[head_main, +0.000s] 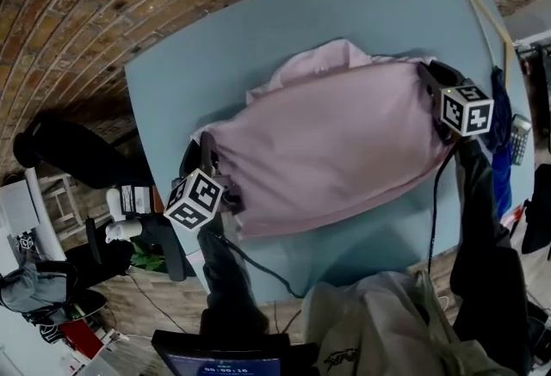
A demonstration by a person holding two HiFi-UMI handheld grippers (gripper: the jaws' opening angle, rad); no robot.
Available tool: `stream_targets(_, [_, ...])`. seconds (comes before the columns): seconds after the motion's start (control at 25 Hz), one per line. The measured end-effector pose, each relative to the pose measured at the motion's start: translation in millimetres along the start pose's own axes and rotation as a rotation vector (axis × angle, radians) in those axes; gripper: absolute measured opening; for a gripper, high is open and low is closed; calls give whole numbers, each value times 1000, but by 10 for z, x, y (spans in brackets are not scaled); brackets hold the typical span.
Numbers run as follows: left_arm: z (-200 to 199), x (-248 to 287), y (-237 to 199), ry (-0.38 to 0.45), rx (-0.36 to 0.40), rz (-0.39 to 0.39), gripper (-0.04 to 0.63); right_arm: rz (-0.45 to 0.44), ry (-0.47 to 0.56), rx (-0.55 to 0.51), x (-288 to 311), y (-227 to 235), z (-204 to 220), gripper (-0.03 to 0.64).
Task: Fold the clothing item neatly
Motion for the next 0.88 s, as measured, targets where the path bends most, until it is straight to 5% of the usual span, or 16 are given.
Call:
stream_targets(0.16, [99, -42, 48, -26, 30, 16, 172, 49, 23, -20, -100, 36, 9, 102])
stream_targets(0.6, [499, -740, -78, -9, 2, -52, 225, -1, 124, 30, -813, -148, 202, 123])
stream_targets(0.88, [862, -1453, -21, 55, -34, -168, 229, -61, 130, 83, -1300, -221, 652, 123])
Point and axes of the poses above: the fingertips, and each gripper's own axes: x forward along the fingers, y to its right, z out of its underside, the point moved 6 cm from there along -x, backward along the fingers, and after that the axes turned 6 degrees about -x, right-handed, at the moved point
